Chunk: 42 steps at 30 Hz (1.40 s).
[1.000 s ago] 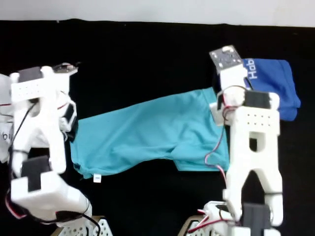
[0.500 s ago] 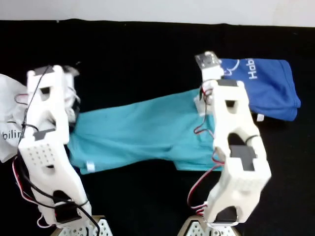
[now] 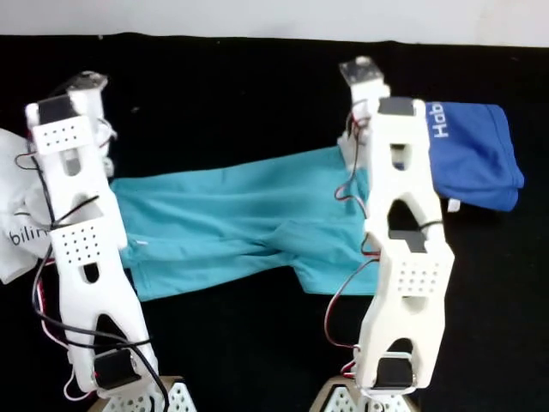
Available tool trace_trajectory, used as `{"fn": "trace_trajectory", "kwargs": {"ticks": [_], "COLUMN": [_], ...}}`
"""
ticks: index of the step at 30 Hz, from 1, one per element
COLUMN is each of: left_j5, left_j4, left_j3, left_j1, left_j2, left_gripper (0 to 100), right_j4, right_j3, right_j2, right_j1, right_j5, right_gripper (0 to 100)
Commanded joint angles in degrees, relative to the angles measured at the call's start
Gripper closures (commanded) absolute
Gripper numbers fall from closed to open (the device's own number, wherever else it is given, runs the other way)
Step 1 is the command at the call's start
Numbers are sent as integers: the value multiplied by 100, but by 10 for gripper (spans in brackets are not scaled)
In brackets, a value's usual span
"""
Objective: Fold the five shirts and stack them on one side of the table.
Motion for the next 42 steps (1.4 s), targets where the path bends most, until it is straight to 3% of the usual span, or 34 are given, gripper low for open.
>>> {"fn": "trace_trajectory", "kwargs": {"ticks": [1,5,11,16,21,24,29,35,42], "left_j5": [44,-53,-1196,-1916,-1908,-1908,-1873,-1468,-914], "left_j4": [123,114,-229,-809,-448,114,123,123,-158], "left_j3": [382,1684,2659,2519,1552,796,637,2545,5596], "left_j1": [-163,-479,-1490,-2730,-3284,-3275,-3187,-2484,-681], "left_j2": [-488,-1455,-1657,-1051,-927,-936,-1191,-2923,-5051], "left_gripper": [991,991,991,991,991,991,991,991,991], "right_j4": [716,1429,2246,2316,2316,2316,2255,1297,48], "right_j3": [-980,-1868,-3046,-3565,-3002,-2009,-4,2141,4171], "right_j2": [-92,-92,-84,-312,-1209,-2000,-3081,-3705,-4409], "right_j1": [13,-119,-400,-479,-488,-532,-840,-919,-901], "right_j5": [-88,-62,-53,-70,-79,-88,-97,-97,-97], "right_gripper": [977,977,977,977,977,977,977,977,977]}}
